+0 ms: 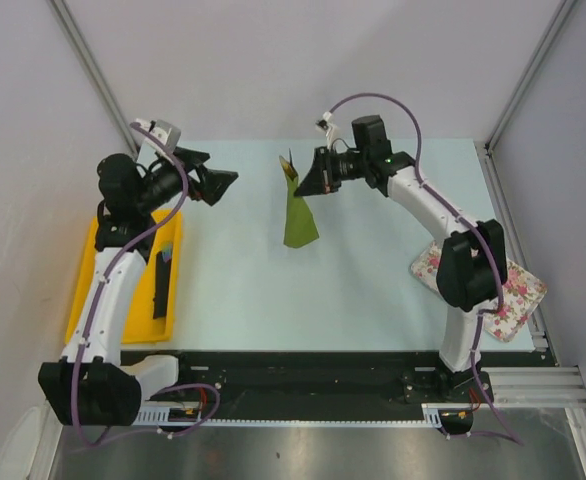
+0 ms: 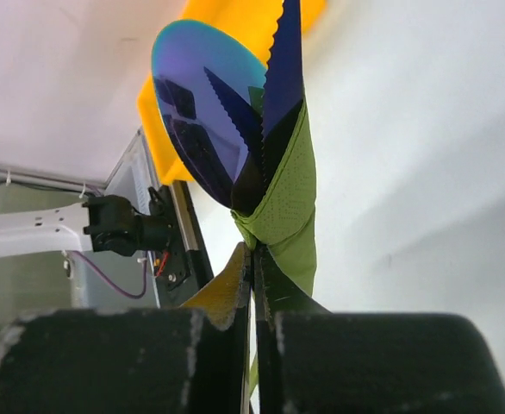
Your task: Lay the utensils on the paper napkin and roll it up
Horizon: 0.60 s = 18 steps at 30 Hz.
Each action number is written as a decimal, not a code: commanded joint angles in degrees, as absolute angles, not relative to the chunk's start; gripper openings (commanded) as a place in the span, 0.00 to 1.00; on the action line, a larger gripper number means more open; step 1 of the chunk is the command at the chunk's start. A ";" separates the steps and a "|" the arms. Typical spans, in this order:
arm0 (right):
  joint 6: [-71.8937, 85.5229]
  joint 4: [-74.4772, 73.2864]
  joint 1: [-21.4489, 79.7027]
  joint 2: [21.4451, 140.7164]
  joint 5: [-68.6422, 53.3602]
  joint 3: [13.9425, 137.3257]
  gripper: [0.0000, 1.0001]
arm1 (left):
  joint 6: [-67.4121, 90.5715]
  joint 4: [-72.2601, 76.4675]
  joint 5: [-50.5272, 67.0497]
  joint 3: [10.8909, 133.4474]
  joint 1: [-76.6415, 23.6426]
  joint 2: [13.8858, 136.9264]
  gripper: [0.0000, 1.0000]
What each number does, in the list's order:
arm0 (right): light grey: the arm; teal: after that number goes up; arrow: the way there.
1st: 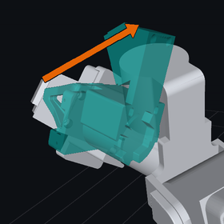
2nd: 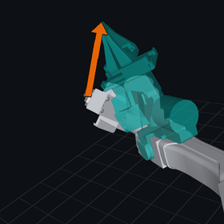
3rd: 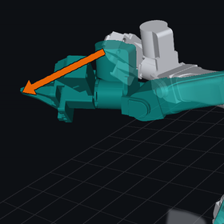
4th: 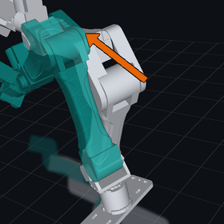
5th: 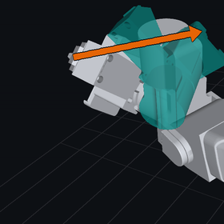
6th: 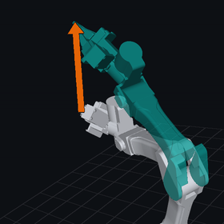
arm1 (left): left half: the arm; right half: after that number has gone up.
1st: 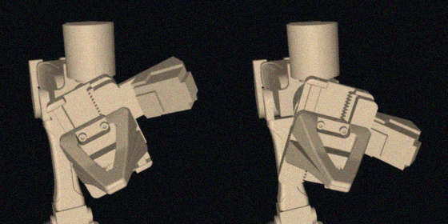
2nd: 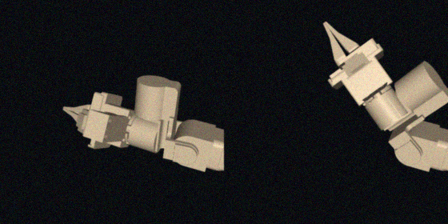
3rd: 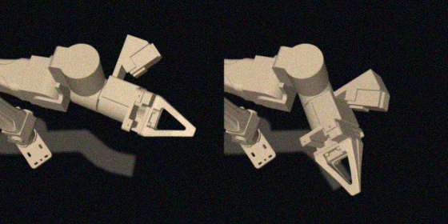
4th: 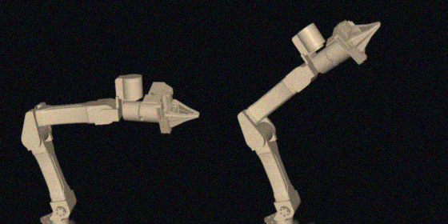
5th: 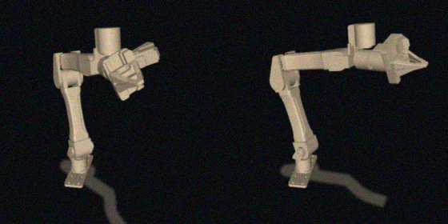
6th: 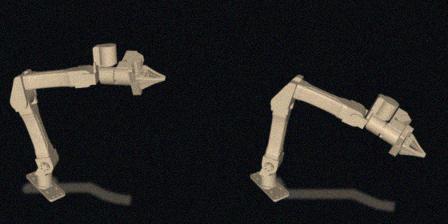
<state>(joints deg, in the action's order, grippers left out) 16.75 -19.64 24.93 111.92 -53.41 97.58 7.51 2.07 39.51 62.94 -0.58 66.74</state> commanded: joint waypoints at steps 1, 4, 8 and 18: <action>11.78 -20.30 26.19 103.98 -58.36 102.74 0.00 | 4.13 -4.21 54.47 63.37 1.58 62.59 1.00; 9.85 -21.00 26.98 100.47 -58.62 102.31 0.00 | 4.31 -4.31 60.02 61.79 1.67 59.42 1.00; 4.67 -23.11 29.08 94.32 -56.79 100.11 0.00 | 5.44 -5.36 66.44 61.44 1.06 58.18 0.97; -7.90 -29.09 36.12 82.97 -50.02 95.19 0.00 | 6.32 -3.36 67.94 54.25 -9.84 53.53 0.87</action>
